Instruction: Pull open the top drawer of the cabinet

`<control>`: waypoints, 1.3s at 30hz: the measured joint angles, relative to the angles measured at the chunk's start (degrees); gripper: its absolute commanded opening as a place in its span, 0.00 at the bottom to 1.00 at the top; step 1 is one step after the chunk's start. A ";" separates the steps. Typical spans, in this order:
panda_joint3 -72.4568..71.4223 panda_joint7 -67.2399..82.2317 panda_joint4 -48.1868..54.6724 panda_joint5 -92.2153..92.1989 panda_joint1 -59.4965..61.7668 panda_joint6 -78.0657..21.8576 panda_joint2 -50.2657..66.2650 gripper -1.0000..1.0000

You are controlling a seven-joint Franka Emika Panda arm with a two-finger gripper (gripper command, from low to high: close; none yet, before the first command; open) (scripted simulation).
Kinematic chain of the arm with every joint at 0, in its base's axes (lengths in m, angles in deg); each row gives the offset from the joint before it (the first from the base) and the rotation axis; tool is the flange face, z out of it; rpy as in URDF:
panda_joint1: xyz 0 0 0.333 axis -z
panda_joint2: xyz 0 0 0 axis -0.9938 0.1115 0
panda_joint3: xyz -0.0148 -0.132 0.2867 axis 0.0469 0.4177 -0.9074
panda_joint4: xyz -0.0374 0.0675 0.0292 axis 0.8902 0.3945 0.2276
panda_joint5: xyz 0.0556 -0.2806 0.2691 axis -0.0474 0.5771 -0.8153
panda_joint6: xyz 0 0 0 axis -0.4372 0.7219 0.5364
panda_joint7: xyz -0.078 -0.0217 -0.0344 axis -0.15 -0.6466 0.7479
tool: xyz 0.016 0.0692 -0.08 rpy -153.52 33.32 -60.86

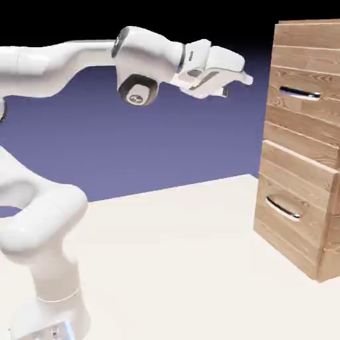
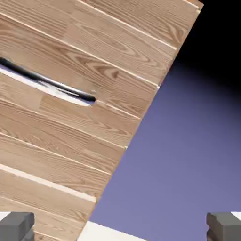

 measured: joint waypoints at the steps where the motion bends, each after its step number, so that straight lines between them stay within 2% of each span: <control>1: -1.10 2.49 0.75 -2.26 1.58 -0.53 -0.69 0.50; 35: -38.53 87.20 26.37 -79.21 55.38 -18.45 -24.07 0.50; 37: -38.57 87.30 26.40 -79.31 55.45 -18.48 -24.10 0.50; 39: -39.80 86.35 30.55 -79.61 58.68 -17.47 -24.04 0.50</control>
